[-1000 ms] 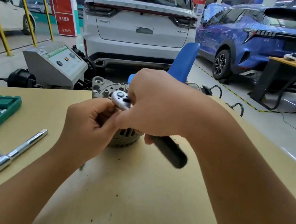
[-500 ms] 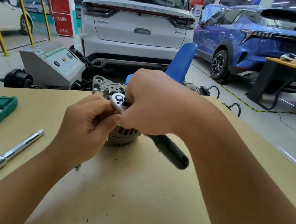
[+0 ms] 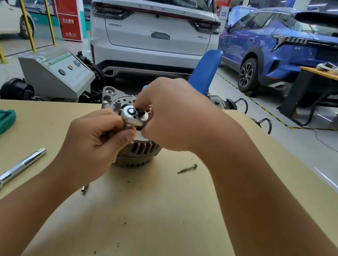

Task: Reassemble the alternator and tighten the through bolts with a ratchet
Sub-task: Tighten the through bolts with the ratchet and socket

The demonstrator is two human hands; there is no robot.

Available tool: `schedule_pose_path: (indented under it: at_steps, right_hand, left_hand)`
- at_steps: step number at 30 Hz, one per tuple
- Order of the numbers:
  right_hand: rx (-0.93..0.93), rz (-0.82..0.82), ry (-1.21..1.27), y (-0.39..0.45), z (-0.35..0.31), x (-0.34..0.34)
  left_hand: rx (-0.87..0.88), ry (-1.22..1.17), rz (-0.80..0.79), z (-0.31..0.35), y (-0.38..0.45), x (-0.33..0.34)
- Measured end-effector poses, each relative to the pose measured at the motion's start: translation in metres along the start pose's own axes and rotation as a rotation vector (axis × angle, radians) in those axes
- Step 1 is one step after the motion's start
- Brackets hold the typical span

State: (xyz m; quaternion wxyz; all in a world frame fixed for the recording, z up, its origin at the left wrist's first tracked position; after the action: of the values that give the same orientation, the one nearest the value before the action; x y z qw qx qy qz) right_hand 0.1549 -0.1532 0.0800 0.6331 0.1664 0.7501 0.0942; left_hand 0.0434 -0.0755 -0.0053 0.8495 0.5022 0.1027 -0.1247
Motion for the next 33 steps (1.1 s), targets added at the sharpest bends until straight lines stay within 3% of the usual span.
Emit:
schedule_pose_path:
  at_steps: [3, 7, 11, 17, 24, 30, 33]
  right_hand:
    - [0.0, 0.125, -0.06, -0.003, -0.001, -0.007]
    - [-0.061, 0.013, -0.016, -0.007, -0.017, -0.004]
    - [-0.066, 0.013, -0.001, -0.007, -0.016, -0.004]
    - [0.006, 0.129, -0.111, -0.007, -0.003, -0.008]
    - [-0.075, -0.018, 0.107, -0.003, -0.016, 0.003]
    - [0.032, 0.124, -0.049, 0.004, 0.015, -0.005]
    - [-0.032, 0.071, -0.014, 0.001, 0.002, 0.0]
  left_hand:
    - [-0.002, 0.005, 0.017, -0.001, 0.0, -0.001]
    - [0.059, -0.04, 0.047, 0.015, 0.0, 0.0]
    - [0.024, -0.102, 0.004, 0.011, 0.002, 0.002]
    - [0.0, -0.053, -0.016, 0.003, 0.0, 0.002]
    - [-0.064, -0.125, -0.003, 0.004, -0.001, 0.002]
    - [-0.109, -0.104, -0.044, -0.003, 0.0, 0.002]
    - [-0.084, -0.11, -0.034, 0.001, 0.001, 0.002]
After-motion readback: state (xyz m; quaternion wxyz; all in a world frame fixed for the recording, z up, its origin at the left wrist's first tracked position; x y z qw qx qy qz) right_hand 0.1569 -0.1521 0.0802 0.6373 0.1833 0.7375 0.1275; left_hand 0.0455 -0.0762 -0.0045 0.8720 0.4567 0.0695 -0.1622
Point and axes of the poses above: each hand's wrist, its own y-axis towards the middle knuckle, its own x-axis out of the palm, z = x × y, the point moved 6 cm from there along y, towards the middle knuckle, and after that the axes turned 8 degrees about z, right-handed, at the moved point
